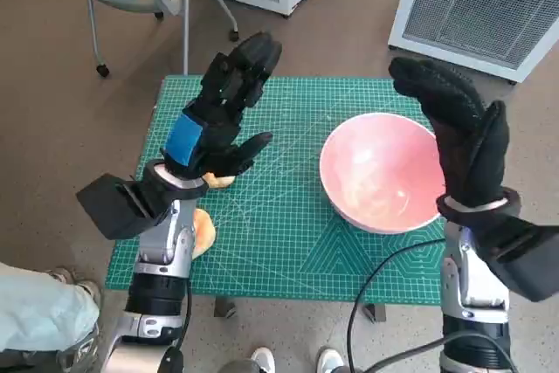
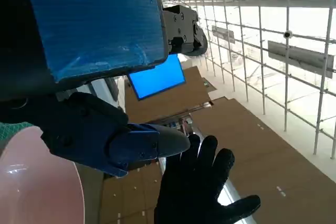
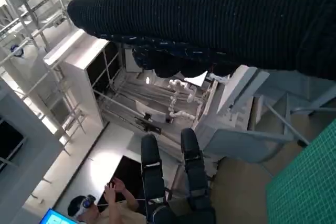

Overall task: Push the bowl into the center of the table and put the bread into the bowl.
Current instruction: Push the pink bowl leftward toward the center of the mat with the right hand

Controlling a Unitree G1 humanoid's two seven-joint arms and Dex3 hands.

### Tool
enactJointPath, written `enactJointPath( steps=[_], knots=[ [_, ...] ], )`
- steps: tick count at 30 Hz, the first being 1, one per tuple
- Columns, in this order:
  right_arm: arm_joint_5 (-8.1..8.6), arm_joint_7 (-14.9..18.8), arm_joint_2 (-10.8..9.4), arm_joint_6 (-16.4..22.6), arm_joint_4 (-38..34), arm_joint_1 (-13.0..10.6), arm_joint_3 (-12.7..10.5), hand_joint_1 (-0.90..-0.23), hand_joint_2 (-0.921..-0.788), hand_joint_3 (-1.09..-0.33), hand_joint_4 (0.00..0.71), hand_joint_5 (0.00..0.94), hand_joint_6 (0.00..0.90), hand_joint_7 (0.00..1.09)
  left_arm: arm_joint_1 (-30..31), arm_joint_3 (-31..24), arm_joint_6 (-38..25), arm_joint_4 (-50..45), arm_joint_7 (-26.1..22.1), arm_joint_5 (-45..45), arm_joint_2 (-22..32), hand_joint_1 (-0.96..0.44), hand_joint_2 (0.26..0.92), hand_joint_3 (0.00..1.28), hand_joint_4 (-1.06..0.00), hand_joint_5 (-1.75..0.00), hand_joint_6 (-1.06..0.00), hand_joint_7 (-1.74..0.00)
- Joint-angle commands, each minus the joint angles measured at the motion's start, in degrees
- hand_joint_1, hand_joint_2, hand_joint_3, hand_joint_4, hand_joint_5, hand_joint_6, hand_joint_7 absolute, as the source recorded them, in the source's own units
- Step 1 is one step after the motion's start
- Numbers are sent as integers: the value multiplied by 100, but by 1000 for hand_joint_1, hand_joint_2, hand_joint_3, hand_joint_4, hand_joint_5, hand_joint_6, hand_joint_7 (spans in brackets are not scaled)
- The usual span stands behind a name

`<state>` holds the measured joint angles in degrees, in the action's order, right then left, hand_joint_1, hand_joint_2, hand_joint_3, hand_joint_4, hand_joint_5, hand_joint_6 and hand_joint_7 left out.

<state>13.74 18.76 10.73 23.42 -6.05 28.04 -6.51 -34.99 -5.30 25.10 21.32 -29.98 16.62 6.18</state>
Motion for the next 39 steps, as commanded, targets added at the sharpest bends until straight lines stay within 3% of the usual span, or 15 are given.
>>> enactJointPath(
  steps=[1, 10, 19, 24, 32, 39],
  knots=[
    [119, 103, 84, -64, -33, -138, -91, -664, -921, -720, 101, 0, -1, 454, -97, 5, 11, 33, 12, 10, -16, -578, 921, 400, -120, -1, 1, -439],
    [340, 228, 341, 118, -428, -151, -533, -661, -921, -711, 99, 0, -1, 472, -109, -25, 17, 57, -24, 51, 10, -574, 921, 401, -121, -1, 1, -439],
    [108, -274, 454, 683, -1646, -6, -1082, -657, -921, -740, 73, 1, -1, 413, -84, -42, 49, 79, -42, 78, 15, -572, 921, 401, -121, -1, 1, -440],
    [65, -518, 468, 1149, -2622, 145, -1319, -659, -921, -751, 66, 1, -1, 377, -77, -53, 77, 90, -38, 72, 16, -568, 921, 401, -121, -1, 1, -440],
    [274, -608, 377, 1695, -4156, 470, -1597, -620, -921, -761, 76, 6, 9, 391, -73, -82, 103, 136, -55, 93, 31, -561, 921, 402, -121, -1, 1, -439],
    [365, -526, 279, 1901, -5199, 728, -1710, -588, -921, -777, 88, 10, 20, 405, -80, -85, 124, 172, -51, 63, 53, -566, 921, 403, -122, -1, 0, -439]
  ],
)
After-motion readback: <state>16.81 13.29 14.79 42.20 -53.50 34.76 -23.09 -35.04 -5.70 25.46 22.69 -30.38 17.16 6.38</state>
